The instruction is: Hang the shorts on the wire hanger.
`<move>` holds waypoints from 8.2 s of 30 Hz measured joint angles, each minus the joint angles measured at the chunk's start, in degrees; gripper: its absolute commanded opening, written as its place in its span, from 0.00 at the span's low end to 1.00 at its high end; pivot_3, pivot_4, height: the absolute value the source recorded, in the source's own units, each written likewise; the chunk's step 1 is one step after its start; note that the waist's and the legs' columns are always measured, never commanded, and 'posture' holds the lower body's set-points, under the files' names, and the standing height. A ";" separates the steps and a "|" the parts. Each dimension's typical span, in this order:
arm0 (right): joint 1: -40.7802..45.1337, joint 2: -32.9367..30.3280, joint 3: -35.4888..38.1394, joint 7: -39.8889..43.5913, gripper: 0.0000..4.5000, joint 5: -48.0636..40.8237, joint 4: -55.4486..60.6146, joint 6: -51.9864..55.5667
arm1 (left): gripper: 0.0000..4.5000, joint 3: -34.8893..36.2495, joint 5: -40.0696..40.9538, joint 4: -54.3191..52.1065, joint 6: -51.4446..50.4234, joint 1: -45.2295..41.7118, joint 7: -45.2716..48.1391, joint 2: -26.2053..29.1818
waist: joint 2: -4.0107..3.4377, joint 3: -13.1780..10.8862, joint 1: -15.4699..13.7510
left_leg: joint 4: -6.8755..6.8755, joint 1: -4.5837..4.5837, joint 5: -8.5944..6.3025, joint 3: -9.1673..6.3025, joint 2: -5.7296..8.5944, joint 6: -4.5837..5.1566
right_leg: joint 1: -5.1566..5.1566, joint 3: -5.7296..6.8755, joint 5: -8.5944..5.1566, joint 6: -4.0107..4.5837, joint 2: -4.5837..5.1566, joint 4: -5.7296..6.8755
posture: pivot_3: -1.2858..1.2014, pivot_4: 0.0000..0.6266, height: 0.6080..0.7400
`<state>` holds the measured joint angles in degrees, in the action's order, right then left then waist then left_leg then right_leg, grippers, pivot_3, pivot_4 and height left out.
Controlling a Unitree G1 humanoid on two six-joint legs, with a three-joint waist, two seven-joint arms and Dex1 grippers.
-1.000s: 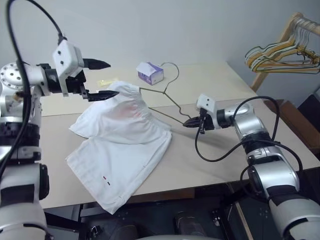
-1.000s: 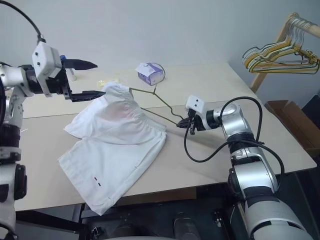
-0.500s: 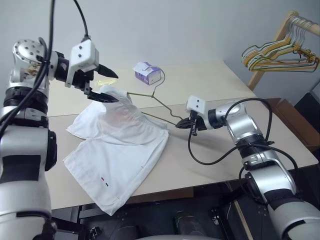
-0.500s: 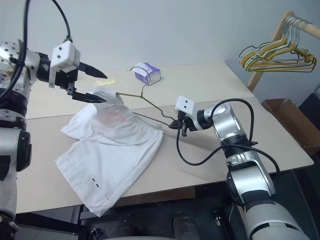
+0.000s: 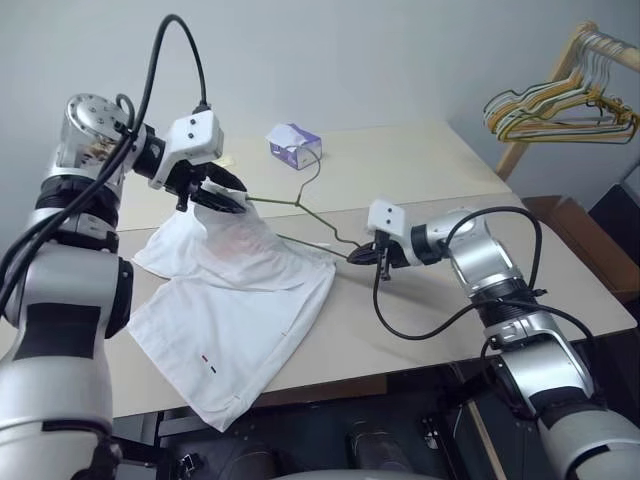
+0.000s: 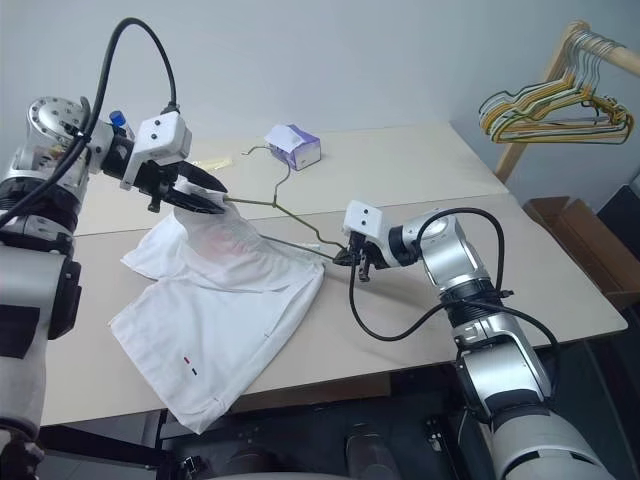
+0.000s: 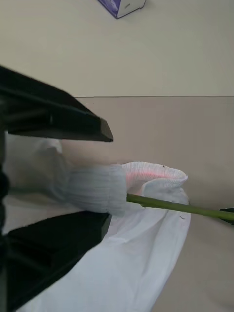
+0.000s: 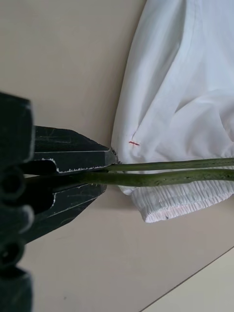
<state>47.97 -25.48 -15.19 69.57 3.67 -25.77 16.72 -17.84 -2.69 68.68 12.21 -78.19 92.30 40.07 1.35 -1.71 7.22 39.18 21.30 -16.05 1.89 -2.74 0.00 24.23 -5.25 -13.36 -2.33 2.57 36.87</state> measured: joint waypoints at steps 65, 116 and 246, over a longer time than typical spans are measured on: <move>0.60 17.64 13.40 -21.75 0.48 -21.96 -9.16 24.92 | 0.00 10.65 1.65 -12.04 -0.24 5.64 -0.03 7.16 | 0.03 0.02 -0.18 | 0.02 0.10 0.00 -0.21 -0.01 0.01 | -0.01 0.18 0.01 -0.01 0.02 0.31 | 0.52 0.00 1.00; -14.23 -5.67 11.01 -24.34 0.00 -19.14 26.02 26.29 | 0.00 16.62 19.77 -52.92 -25.26 37.83 -8.74 13.05 | 0.04 0.02 -0.32 | 0.09 0.00 0.00 -0.20 -0.01 0.01 | -0.08 0.16 -0.01 0.01 0.00 0.05 | 0.51 0.00 1.00; -5.88 3.41 44.59 -64.33 0.00 7.00 46.96 75.34 | 0.99 25.18 36.70 -63.48 -25.09 41.33 -18.60 -6.65 | -0.09 0.05 12.50 | -0.01 -0.05 -0.01 -0.40 0.03 0.02 | -0.26 -0.29 -0.06 -0.03 0.06 0.18 | 0.41 0.00 1.00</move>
<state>42.09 -22.08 29.40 5.24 10.67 21.18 92.06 7.34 34.00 5.20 -12.89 -36.85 73.70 33.42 1.26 -1.66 19.72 39.17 21.25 -16.06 1.49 -2.71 0.02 23.97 -5.53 -13.42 -2.37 2.63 37.05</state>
